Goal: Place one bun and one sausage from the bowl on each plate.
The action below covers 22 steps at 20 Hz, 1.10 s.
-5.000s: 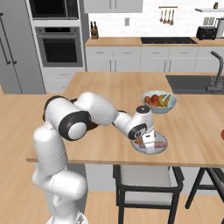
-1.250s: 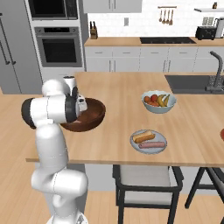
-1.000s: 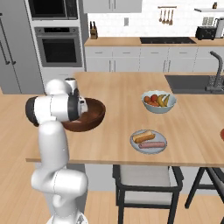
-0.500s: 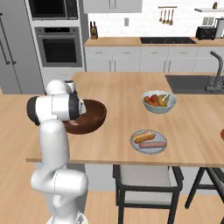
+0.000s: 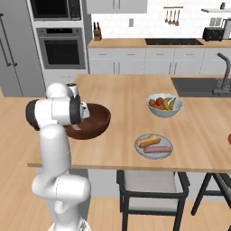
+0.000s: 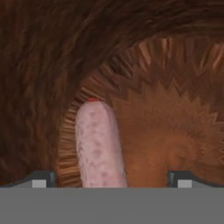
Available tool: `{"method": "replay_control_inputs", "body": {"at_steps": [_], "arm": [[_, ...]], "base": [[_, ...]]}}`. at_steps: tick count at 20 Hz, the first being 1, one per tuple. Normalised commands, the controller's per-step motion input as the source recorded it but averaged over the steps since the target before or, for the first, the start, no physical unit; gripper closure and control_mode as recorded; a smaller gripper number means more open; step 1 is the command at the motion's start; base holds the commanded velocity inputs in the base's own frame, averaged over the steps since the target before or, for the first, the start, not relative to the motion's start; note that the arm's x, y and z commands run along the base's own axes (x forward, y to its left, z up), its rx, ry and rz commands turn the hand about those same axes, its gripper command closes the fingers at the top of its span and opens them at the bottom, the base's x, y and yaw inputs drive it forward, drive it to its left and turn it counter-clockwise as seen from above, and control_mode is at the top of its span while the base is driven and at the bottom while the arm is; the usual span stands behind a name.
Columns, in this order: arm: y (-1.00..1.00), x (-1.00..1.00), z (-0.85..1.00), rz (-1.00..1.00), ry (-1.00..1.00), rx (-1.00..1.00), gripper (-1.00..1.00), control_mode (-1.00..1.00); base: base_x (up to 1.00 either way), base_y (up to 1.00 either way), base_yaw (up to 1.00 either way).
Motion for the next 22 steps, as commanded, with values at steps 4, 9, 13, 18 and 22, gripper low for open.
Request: {"method": "replay_control_inputs", "body": {"at_steps": [4,9,13,18,22], "arm": [[-0.29,-0.64,-0.31,0.00,-0.06,-0.01,-1.00,-1.00],[0.00,-0.01,-0.19,0.01,0.00,-0.03,-1.00,-1.00],[0.00,0.00,0.00,0.00,0.00,0.00,-1.00,-1.00],[-0.24,0.00,-0.13,-0.01,0.00,-0.03,-1.00,-1.00],[-0.51,0.00,-0.32,-0.06,0.00,-0.11,-1.00,-1.00]], "base": [[0.00,0.00,0.00],[0.00,0.00,0.00],[0.00,0.00,0.00],[0.00,0.00,0.00],[0.00,0.00,0.00]]}}
